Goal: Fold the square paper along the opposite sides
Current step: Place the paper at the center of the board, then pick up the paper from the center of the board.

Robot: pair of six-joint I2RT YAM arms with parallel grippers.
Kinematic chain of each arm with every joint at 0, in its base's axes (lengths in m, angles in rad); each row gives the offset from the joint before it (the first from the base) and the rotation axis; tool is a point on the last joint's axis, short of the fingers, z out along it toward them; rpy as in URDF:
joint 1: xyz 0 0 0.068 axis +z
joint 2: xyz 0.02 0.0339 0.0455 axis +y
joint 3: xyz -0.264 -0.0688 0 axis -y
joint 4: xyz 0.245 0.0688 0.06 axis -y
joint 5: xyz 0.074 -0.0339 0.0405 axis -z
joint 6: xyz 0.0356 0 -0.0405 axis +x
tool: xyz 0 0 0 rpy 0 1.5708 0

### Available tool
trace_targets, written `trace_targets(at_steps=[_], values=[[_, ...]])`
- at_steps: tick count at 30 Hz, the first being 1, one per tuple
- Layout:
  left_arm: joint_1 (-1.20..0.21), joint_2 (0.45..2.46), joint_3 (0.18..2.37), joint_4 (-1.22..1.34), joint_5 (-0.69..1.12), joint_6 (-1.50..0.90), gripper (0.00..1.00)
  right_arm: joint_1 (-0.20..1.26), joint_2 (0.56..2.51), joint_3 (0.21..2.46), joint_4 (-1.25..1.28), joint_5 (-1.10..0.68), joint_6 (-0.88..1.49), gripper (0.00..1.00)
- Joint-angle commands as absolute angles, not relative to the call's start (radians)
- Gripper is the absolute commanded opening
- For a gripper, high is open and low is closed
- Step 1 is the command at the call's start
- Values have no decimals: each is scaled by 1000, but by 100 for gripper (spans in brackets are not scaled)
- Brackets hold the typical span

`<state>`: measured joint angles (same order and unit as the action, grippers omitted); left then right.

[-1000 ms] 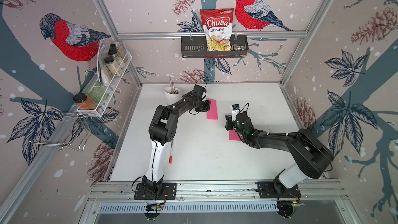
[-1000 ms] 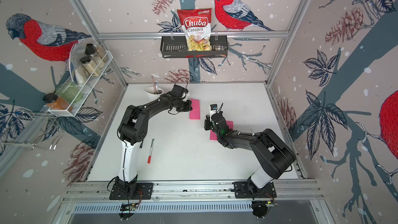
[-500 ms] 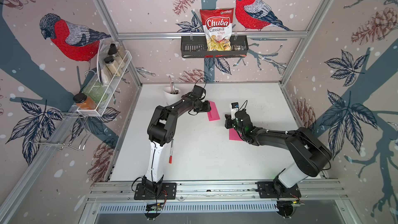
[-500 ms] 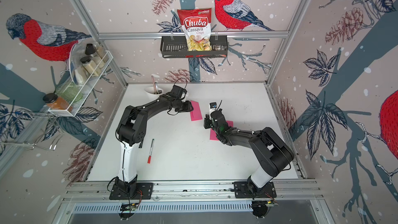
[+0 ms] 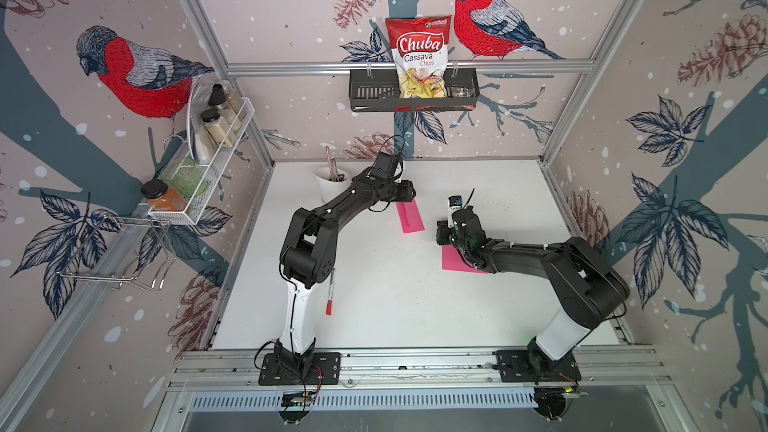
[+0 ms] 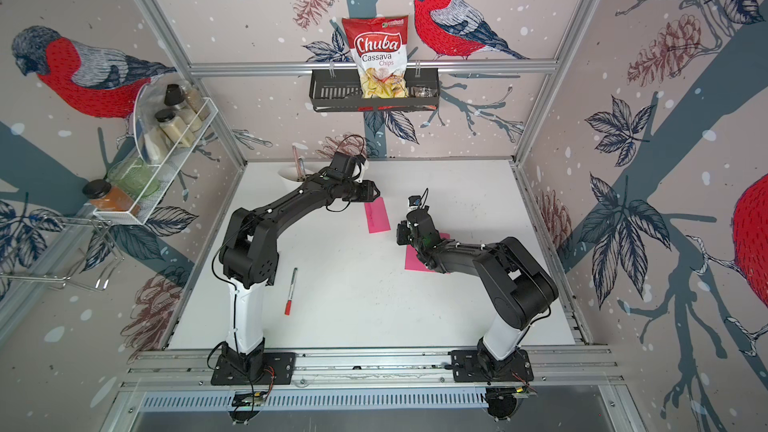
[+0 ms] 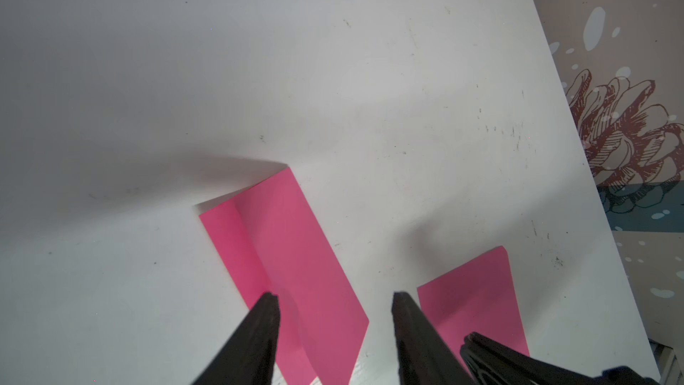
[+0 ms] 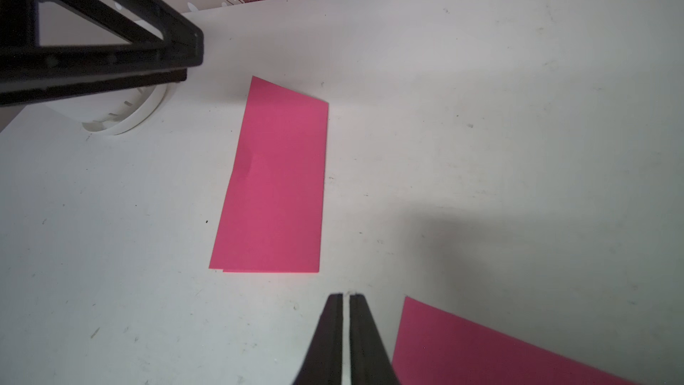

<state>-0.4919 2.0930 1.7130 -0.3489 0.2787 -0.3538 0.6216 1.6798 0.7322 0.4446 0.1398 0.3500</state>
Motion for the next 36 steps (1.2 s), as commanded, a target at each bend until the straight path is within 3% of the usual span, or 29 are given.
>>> trace_targets(at_steps=[1,6,14,20,24,28,36], values=[[-533,2029,1670,-295,211,-322,51,620,1652,710,336,300,420,10],[-581,1831,1457,-162,32,-307,51,590,1664,689,182,380,475,13],[-635,1641,1223,-82,40,-400,49,568,1757,714,55,333,483,35],[-655,1515,1010,3,115,-491,50,712,1778,670,74,324,584,36],[-657,1418,852,29,103,-529,50,836,1798,687,86,342,713,27],[-657,1347,716,60,97,-577,51,924,1848,767,73,328,757,25],[-657,1298,581,98,94,-644,54,902,1620,801,-12,294,645,36]])
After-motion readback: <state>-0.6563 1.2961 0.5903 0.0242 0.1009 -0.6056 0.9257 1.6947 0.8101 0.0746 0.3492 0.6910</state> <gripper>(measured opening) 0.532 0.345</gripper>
